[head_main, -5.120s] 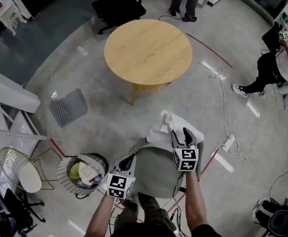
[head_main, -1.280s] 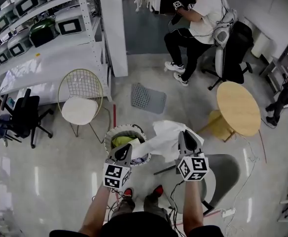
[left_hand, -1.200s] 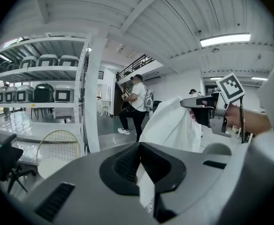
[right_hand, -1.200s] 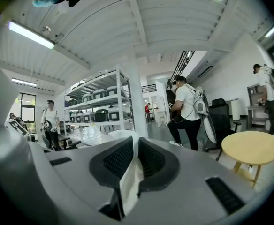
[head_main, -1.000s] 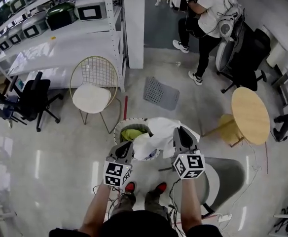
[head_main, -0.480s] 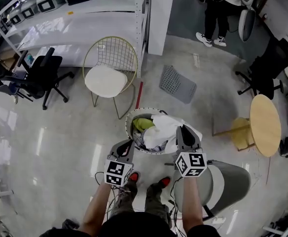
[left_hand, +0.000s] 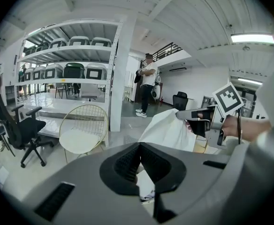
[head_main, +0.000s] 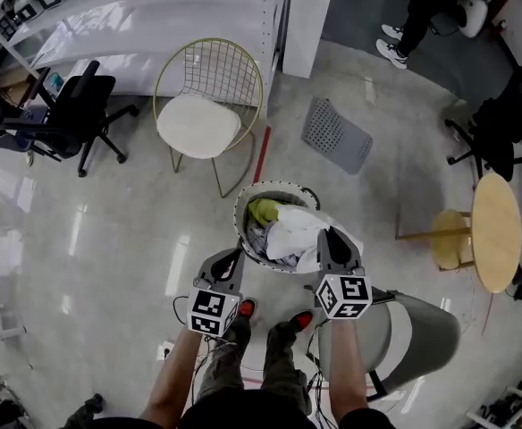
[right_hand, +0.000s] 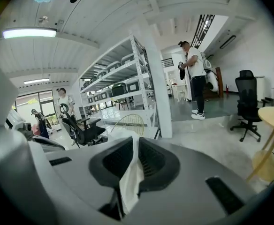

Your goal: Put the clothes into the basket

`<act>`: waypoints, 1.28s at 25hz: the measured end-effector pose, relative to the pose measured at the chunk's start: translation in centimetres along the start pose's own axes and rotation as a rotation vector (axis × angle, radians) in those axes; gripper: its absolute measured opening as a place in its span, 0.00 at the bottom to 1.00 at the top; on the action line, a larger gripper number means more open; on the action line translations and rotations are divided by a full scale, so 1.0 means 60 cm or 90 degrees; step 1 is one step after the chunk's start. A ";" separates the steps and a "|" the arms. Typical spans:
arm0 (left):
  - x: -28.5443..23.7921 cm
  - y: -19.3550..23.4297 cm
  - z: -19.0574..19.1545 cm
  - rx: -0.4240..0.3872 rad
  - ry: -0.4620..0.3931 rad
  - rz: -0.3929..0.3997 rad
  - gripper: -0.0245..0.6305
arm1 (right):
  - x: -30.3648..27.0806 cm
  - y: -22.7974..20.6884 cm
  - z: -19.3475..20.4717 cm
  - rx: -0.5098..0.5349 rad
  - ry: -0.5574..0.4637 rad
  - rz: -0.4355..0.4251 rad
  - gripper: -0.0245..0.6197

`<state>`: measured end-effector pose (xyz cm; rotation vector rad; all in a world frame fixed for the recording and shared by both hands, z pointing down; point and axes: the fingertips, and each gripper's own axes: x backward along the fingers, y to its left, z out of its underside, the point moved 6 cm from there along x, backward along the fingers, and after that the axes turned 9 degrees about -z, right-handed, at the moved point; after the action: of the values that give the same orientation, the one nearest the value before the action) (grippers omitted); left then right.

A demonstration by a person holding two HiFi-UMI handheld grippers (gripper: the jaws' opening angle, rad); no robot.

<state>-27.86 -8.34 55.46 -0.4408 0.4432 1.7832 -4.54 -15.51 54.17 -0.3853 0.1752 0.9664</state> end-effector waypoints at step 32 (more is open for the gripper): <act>-0.168 0.003 0.235 0.028 0.136 0.035 0.05 | -0.179 -0.094 0.365 -0.052 0.183 0.008 0.15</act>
<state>-26.53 -9.47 72.68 -0.5963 0.6491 1.7820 -6.41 -17.94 79.03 -0.5985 0.3998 0.9303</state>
